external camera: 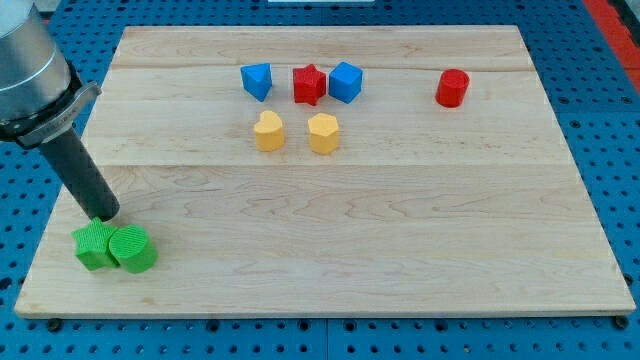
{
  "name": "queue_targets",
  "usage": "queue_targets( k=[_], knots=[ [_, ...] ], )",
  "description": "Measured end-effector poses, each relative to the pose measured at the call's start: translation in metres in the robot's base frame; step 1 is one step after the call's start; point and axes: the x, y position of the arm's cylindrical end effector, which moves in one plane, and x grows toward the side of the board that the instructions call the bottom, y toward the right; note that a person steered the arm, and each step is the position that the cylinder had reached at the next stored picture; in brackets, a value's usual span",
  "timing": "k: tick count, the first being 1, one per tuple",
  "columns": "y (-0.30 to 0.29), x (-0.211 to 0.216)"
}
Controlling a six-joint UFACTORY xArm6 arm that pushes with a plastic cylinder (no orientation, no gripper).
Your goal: Place the yellow hexagon below right to the red circle
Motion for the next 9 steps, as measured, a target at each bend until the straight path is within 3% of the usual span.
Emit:
queue_targets(
  k=[2,3,5,9],
  knots=[
    [0.000,0.001],
    [0.007,-0.034],
    [0.079,-0.113],
    [0.088,-0.118]
  ],
)
